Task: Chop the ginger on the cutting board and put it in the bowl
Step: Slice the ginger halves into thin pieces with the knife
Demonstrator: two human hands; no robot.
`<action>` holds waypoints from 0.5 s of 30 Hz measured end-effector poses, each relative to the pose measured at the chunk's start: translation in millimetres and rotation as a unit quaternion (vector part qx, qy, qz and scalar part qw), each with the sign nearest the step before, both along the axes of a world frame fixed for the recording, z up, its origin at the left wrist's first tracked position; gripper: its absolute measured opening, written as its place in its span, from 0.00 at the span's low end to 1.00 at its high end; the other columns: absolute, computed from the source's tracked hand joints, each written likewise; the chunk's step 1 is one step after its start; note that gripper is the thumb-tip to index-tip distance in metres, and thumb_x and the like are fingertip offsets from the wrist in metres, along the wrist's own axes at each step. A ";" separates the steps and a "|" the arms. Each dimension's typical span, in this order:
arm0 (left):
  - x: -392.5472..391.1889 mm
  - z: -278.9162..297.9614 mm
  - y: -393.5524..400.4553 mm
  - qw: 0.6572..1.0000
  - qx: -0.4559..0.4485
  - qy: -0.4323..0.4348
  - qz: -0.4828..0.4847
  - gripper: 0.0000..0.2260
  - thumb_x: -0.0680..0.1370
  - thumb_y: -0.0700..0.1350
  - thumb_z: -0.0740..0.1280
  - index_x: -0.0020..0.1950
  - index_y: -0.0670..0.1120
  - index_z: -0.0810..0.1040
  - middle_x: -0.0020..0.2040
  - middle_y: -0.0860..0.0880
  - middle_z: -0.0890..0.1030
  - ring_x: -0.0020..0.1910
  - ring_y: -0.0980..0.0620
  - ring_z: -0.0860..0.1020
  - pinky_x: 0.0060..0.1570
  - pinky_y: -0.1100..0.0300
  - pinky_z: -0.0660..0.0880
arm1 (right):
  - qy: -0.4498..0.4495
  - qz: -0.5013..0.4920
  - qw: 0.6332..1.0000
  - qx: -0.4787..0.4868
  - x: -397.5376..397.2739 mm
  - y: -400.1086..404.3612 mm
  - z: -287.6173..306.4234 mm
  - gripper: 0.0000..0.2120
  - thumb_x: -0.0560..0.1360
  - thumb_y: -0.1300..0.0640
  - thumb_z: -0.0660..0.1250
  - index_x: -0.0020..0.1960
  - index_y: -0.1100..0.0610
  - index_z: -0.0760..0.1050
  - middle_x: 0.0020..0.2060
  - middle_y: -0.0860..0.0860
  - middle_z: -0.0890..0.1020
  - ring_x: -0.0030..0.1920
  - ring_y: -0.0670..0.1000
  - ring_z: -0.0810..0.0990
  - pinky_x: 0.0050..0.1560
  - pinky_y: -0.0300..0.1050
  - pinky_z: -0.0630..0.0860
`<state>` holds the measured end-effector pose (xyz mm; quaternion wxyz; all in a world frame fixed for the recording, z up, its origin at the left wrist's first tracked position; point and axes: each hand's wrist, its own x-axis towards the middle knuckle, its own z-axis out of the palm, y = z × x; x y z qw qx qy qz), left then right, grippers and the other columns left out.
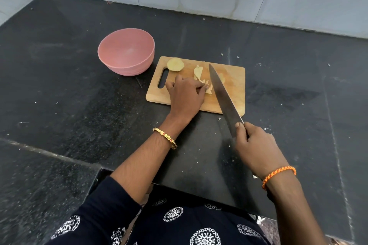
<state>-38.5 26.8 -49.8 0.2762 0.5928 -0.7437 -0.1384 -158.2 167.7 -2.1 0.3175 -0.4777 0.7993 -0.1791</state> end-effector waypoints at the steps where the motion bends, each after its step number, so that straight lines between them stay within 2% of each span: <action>1: 0.0 -0.1 1.2 1.000 -0.002 -0.009 -0.005 0.10 0.77 0.52 0.64 0.50 0.51 0.83 0.46 0.53 0.82 0.49 0.53 0.67 0.46 0.57 0.53 | 0.004 -0.001 1.000 -0.009 0.9 -1.5 -1.2 0.18 0.81 0.49 0.51 0.34 0.53 0.66 0.29 0.54 0.75 0.32 0.54 0.74 0.32 0.46 0.68; 6: -2.0 1.1 5.7 1.000 -0.005 -0.021 -0.008 0.10 0.78 0.49 0.62 0.49 0.49 0.83 0.45 0.52 0.81 0.50 0.52 0.69 0.47 0.57 0.56 | 0.001 0.000 1.000 -0.009 9.0 -9.7 -10.0 0.17 0.81 0.49 0.51 0.36 0.52 0.67 0.32 0.53 0.77 0.37 0.56 0.77 0.40 0.49 0.75; 10: -3.9 0.3 7.4 0.999 -0.018 -0.033 -0.007 0.10 0.78 0.47 0.61 0.46 0.48 0.82 0.43 0.52 0.80 0.49 0.51 0.69 0.46 0.57 0.56 | -0.002 -0.006 1.000 -0.016 10.2 -12.1 -10.8 0.17 0.81 0.49 0.51 0.36 0.52 0.67 0.32 0.53 0.76 0.36 0.56 0.76 0.37 0.47 0.72; 15: -4.8 -1.9 8.6 0.999 -0.019 -0.044 -0.013 0.10 0.78 0.46 0.60 0.48 0.47 0.81 0.45 0.51 0.78 0.50 0.51 0.69 0.46 0.56 0.57 | 0.012 0.007 1.000 -0.008 12.6 -16.1 -13.1 0.15 0.81 0.49 0.51 0.42 0.53 0.71 0.32 0.52 0.76 0.34 0.53 0.76 0.39 0.48 0.76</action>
